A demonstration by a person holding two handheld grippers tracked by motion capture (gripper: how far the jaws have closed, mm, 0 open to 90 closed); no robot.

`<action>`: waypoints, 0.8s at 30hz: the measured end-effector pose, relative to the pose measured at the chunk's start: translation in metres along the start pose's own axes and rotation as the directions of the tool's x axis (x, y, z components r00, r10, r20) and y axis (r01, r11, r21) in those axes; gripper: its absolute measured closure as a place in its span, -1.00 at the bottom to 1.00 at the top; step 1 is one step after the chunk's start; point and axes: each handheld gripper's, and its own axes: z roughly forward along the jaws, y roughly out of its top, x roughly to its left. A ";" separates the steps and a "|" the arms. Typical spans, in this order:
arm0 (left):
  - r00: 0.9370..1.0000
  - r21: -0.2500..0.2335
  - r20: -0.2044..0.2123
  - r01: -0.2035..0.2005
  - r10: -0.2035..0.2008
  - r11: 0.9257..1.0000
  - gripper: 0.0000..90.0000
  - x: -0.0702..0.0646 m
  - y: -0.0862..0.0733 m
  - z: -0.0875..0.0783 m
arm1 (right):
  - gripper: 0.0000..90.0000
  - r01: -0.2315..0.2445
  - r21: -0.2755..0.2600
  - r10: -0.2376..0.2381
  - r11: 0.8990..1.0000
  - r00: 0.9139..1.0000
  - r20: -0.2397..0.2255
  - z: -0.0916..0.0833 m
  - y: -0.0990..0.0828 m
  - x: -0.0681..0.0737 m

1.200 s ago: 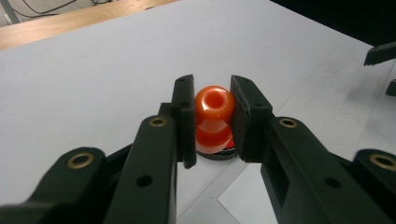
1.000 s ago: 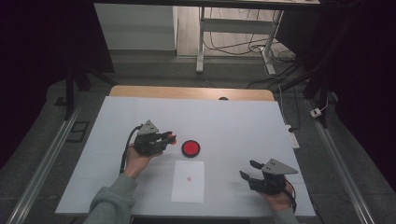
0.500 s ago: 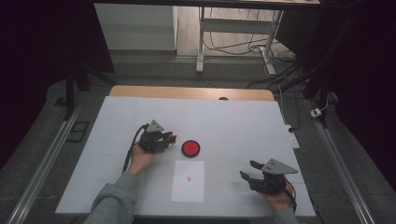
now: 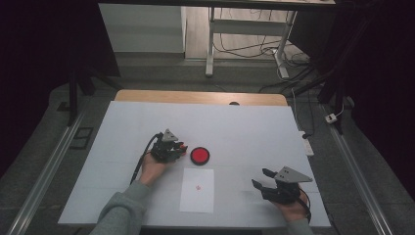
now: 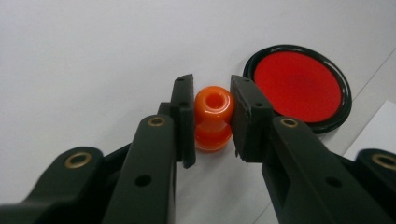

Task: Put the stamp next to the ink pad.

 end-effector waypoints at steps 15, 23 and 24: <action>1.000 0.006 0.003 -0.010 0.010 1.000 0.43 -0.004 0.000 0.002 | -0.13 -0.002 -0.006 0.002 1.000 1.000 -0.002 0.000 0.000 0.000; 1.000 -0.028 0.027 -0.011 0.011 1.000 -0.03 -0.007 0.003 -0.001 | -0.14 -0.001 -0.006 0.001 1.000 1.000 -0.005 -0.001 0.000 0.000; 1.000 -0.036 0.026 -0.004 0.005 0.999 -0.07 -0.006 0.004 -0.003 | -0.14 -0.001 -0.005 0.001 1.000 1.000 -0.006 -0.001 0.000 -0.001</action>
